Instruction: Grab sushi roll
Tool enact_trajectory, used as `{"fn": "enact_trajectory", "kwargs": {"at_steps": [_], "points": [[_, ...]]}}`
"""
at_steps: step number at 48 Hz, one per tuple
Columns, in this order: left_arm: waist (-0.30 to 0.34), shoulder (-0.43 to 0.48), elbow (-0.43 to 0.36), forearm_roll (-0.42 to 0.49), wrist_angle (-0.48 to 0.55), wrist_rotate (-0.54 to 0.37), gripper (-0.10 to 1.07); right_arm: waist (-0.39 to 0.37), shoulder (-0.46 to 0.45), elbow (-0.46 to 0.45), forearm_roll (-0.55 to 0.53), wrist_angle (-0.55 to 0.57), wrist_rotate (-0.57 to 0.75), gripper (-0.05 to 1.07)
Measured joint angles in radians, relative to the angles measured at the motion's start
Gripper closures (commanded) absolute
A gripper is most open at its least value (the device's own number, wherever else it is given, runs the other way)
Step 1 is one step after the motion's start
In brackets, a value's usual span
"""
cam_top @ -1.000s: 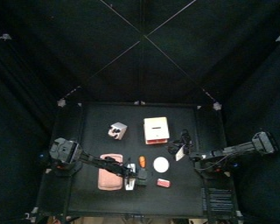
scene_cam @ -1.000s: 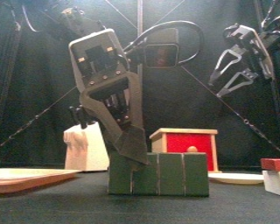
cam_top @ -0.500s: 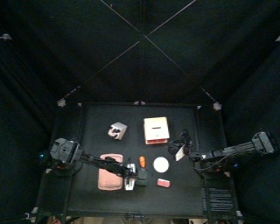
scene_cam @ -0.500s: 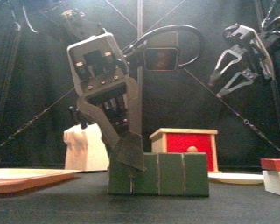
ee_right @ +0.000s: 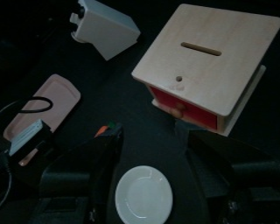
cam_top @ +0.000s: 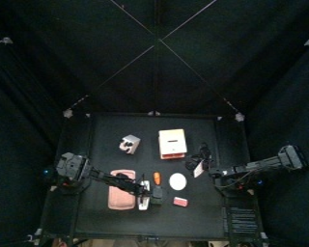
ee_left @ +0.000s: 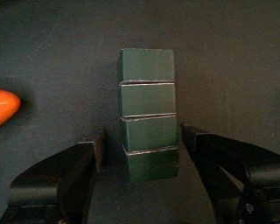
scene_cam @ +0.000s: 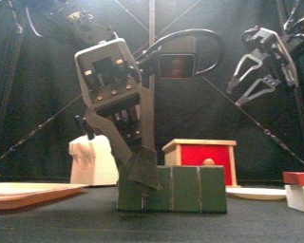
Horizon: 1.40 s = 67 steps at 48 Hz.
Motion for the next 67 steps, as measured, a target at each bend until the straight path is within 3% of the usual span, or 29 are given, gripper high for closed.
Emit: {"fn": "enact_trajectory", "kwargs": {"at_steps": [7,22,31,67], "points": [[-0.002,0.002,0.0,0.0,-0.002,0.0,0.03,-0.002,-0.002,0.0,0.0,0.0,0.0,0.17],[-0.003,0.002,-0.003,0.0,0.0,-0.002,0.33,-0.002,0.0,0.0,0.0,0.0,-0.002,0.17],[-0.003,0.0,-0.008,-0.006,0.018,-0.002,0.44,-0.002,0.0,-0.002,0.005,0.0,0.005,0.17],[-0.008,-0.066,-0.023,-0.002,0.1,0.0,0.46,-0.002,0.003,0.008,0.025,0.0,0.003,0.17]]}}
